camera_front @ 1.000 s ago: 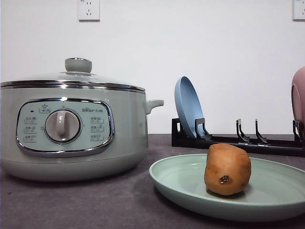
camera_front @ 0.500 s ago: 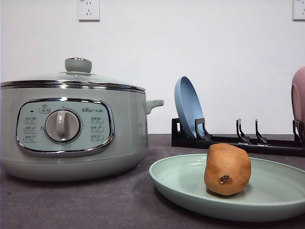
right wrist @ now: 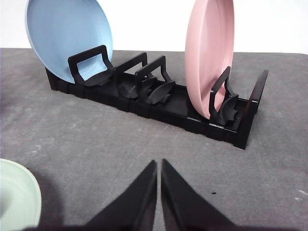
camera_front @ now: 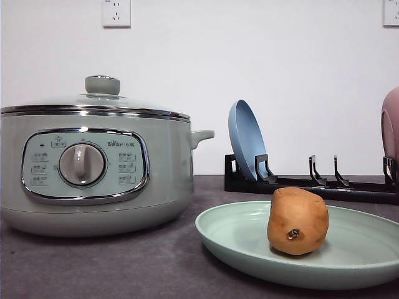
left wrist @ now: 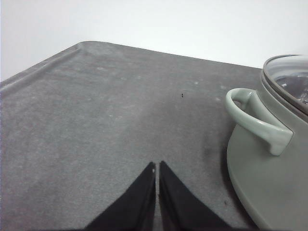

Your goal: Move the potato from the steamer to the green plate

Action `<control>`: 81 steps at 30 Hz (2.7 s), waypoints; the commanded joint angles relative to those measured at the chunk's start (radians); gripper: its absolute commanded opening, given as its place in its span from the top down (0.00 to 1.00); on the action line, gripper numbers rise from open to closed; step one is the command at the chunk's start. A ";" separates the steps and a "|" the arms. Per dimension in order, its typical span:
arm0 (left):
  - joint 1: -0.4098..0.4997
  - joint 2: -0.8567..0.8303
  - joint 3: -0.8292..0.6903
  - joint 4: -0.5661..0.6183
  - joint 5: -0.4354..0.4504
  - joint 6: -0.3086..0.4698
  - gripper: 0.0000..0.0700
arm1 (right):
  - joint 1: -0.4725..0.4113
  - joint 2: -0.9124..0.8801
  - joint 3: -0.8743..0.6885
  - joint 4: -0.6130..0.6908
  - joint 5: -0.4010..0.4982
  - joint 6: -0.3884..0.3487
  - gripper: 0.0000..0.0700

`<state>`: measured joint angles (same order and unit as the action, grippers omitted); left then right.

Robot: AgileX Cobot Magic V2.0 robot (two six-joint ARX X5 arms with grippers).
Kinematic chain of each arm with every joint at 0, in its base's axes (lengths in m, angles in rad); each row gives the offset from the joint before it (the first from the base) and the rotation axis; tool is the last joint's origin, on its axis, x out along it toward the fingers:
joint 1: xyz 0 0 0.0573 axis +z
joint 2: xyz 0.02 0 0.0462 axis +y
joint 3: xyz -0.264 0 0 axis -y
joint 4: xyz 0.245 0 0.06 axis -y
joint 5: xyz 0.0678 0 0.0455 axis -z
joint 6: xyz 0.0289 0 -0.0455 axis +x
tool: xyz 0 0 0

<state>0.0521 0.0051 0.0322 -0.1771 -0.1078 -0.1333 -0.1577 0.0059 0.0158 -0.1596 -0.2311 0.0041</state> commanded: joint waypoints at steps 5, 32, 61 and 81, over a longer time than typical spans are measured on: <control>0.002 -0.002 -0.020 -0.007 -0.003 -0.006 1.00 | -0.002 -0.003 -0.005 0.001 -0.005 -0.001 1.00; 0.002 -0.002 -0.020 -0.007 -0.003 -0.006 1.00 | -0.002 -0.003 -0.005 0.002 -0.004 -0.001 1.00; 0.002 -0.002 -0.020 -0.007 -0.003 -0.006 1.00 | -0.002 -0.003 -0.004 0.002 -0.004 -0.001 1.00; 0.002 -0.002 -0.020 -0.007 -0.003 -0.006 1.00 | -0.002 -0.003 -0.004 0.002 -0.004 -0.001 1.00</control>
<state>0.0521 0.0051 0.0322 -0.1772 -0.1078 -0.1333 -0.1577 0.0059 0.0158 -0.1566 -0.2325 0.0040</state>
